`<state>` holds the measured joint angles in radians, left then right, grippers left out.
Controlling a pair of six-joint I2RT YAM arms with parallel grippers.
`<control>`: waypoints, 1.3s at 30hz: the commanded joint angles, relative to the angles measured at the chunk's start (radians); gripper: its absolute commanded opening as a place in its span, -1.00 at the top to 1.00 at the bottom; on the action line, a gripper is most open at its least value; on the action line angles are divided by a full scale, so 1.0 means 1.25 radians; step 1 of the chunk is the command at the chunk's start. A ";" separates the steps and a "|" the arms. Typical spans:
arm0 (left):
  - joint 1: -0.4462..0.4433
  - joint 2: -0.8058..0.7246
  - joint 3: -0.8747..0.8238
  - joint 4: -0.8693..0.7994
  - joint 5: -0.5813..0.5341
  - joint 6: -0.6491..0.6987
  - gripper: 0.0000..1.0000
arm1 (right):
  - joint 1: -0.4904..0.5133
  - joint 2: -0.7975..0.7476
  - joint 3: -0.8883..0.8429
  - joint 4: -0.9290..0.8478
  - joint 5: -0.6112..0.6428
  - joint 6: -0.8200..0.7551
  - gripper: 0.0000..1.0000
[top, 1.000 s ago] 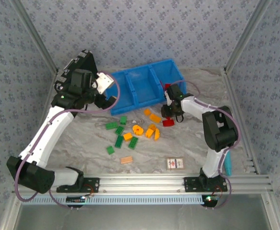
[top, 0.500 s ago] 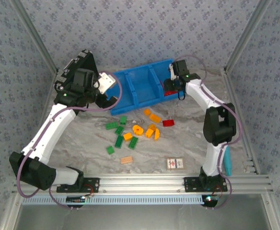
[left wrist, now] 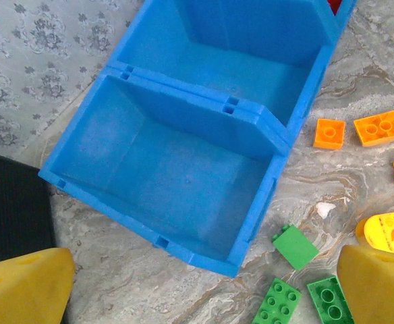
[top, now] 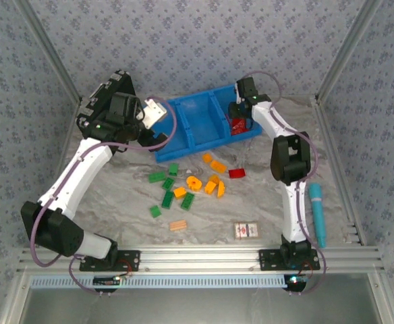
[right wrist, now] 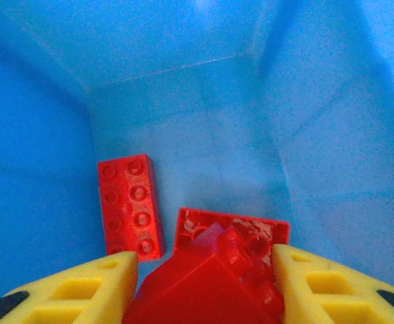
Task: Sort the legos into containers by color
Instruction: Place the lego in the container, then pick up the lego from the center of the table.
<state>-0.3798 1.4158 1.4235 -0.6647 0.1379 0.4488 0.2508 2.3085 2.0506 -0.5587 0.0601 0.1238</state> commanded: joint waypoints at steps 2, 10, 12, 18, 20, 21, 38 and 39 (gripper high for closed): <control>0.004 0.007 0.040 -0.030 0.001 0.014 -1.00 | -0.010 0.024 0.029 -0.030 -0.004 0.012 0.07; 0.004 0.024 0.064 -0.039 0.010 0.005 -1.00 | -0.012 -0.031 -0.021 -0.015 -0.025 0.003 -0.20; 0.004 0.021 0.063 -0.038 0.018 0.003 -1.00 | -0.012 -0.056 -0.043 -0.009 -0.030 -0.001 -0.25; 0.002 -0.008 0.049 -0.030 0.031 -0.004 -1.00 | -0.012 -0.116 -0.102 -0.008 -0.036 -0.002 -0.34; -0.001 -0.027 0.037 -0.022 0.032 -0.004 -1.00 | -0.010 -0.143 -0.131 0.000 -0.036 0.002 -0.34; -0.002 -0.038 0.030 -0.018 0.032 -0.005 -1.00 | -0.009 -0.158 -0.151 0.006 -0.036 0.006 -0.34; -0.033 -0.176 -0.052 -0.017 0.079 0.008 -1.00 | 0.034 -0.558 -0.598 -0.029 -0.084 -0.089 -0.22; -0.034 -0.179 -0.057 -0.017 0.080 0.010 -1.00 | 0.039 -0.574 -0.602 -0.046 -0.096 -0.123 -0.23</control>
<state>-0.4156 1.2213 1.3647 -0.6930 0.2066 0.4522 0.2886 1.6577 1.3201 -0.5652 -0.0143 0.0700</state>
